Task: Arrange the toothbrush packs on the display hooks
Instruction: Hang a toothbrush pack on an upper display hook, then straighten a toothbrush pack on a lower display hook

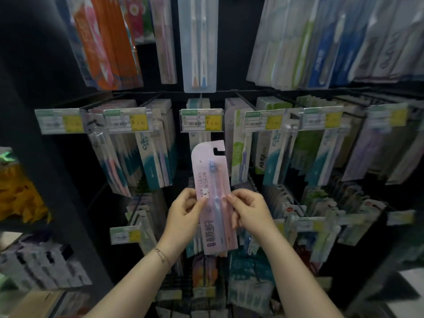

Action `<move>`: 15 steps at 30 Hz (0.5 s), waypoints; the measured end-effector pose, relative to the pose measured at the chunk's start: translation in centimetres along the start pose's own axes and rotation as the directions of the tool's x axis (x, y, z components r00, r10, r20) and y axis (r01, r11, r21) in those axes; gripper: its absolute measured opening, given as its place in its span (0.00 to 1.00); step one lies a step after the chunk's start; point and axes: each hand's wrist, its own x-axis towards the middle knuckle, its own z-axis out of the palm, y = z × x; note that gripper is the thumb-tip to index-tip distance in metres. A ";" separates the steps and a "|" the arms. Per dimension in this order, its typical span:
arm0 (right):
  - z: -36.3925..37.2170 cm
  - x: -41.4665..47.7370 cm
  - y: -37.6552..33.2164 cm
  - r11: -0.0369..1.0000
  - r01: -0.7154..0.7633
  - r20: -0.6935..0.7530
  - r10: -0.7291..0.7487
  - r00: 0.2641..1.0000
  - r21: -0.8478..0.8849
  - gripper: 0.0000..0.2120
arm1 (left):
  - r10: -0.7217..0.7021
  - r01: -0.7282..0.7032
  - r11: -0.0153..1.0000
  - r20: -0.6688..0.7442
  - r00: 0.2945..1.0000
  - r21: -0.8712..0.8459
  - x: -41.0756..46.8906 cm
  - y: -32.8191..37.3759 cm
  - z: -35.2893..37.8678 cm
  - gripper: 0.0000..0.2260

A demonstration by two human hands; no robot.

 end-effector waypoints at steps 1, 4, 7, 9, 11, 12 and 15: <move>-0.3 -0.4 0.3 1.000 -0.005 -0.010 0.005 1.000 -0.003 0.10 | 0.001 -0.001 1.000 0.016 1.000 -0.006 -0.3 -0.2 0.3 0.03; -1.4 -2.0 1.5 1.000 -0.026 -0.042 0.026 0.999 -0.003 0.11 | 0.003 -0.002 1.000 0.074 0.997 -0.013 -1.4 -0.9 1.6 0.03; -2.5 -3.5 3.2 0.999 -0.051 -0.072 0.050 0.996 -0.018 0.11 | -0.005 0.004 1.000 0.143 0.990 0.006 -2.4 -2.1 3.0 0.03; -3.0 -4.2 4.4 0.997 -0.070 -0.080 0.068 0.994 -0.017 0.11 | -0.022 0.016 0.999 0.163 0.986 0.038 -2.8 -3.1 3.6 0.03; -3.6 -4.6 6.0 0.996 -0.092 -0.091 0.090 0.992 -0.022 0.11 | -0.044 0.032 0.997 0.171 0.984 0.075 -3.2 -4.2 4.2 0.03; -4.0 -4.8 7.0 0.994 -0.101 -0.092 0.098 0.991 -0.033 0.11 | -0.049 0.030 0.993 0.169 0.984 0.112 -3.3 -4.8 4.5 0.03; -4.9 -5.3 9.8 0.989 -0.129 -0.076 0.123 0.989 -0.075 0.11 | -0.077 0.032 0.972 0.185 0.980 0.234 -3.9 -6.7 5.3 0.04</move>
